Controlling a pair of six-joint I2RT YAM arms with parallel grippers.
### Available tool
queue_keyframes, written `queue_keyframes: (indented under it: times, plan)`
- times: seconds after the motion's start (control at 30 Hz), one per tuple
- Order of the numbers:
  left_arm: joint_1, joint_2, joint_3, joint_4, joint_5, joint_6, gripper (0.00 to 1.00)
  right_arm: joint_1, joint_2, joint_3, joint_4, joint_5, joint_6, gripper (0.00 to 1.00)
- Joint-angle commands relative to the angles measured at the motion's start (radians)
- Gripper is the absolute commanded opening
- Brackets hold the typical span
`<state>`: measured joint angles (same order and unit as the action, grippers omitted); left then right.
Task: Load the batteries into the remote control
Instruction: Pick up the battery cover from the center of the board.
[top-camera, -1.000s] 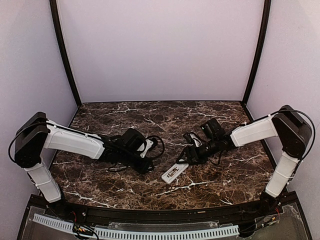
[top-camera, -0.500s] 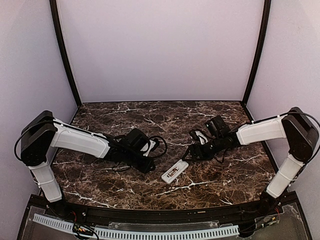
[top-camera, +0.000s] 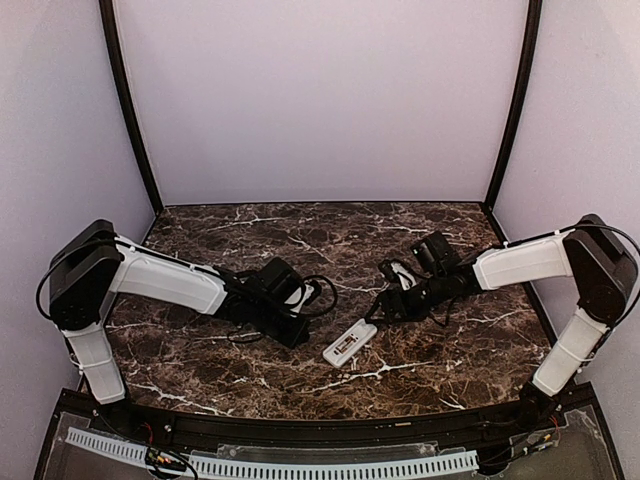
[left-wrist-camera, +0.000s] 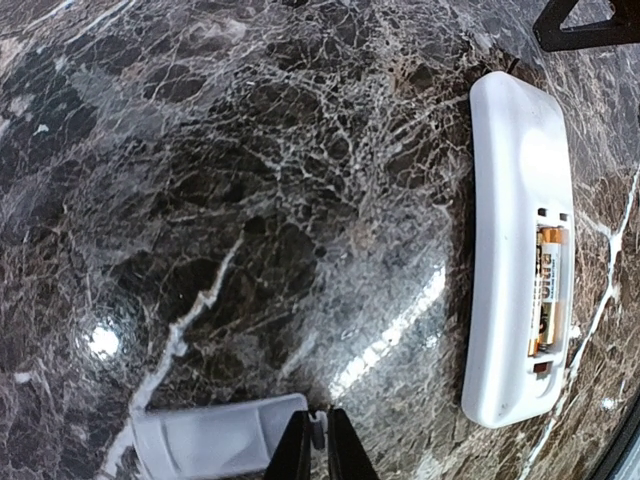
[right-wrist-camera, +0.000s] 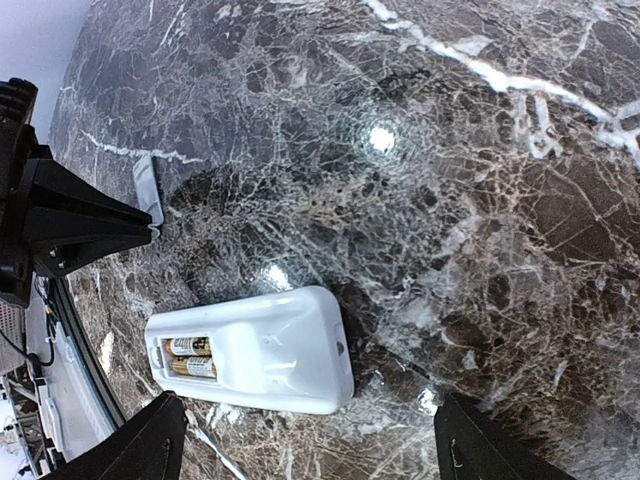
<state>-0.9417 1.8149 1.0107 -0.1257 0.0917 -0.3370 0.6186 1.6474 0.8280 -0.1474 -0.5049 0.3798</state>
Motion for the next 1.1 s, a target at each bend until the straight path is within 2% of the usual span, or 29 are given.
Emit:
queue_keyframes:
  times: [0.0, 0.23, 0.47, 0.73, 1.07]
  plan:
    - [-0.009, 0.01, 0.026, -0.065, -0.004, 0.004, 0.04, -0.008, 0.015, -0.011, 0.015, -0.037, -0.012, 0.85]
    - [-0.008, -0.044, 0.028, -0.065, 0.0, 0.005, 0.0, -0.008, 0.07, -0.04, 0.125, -0.173, 0.022, 0.83]
    - [-0.004, -0.111, -0.01, -0.012, 0.014, 0.001, 0.0, -0.006, 0.128, -0.025, 0.143, -0.224, 0.027, 0.8]
    - [0.04, -0.195, -0.088, 0.089, 0.063, -0.034, 0.0, 0.024, 0.076, -0.094, 0.198, -0.285, 0.066, 0.72]
    - [0.102, -0.273, -0.166, 0.246, 0.186, -0.089, 0.0, 0.134, 0.035, -0.17, 0.266, -0.307, 0.147, 0.67]
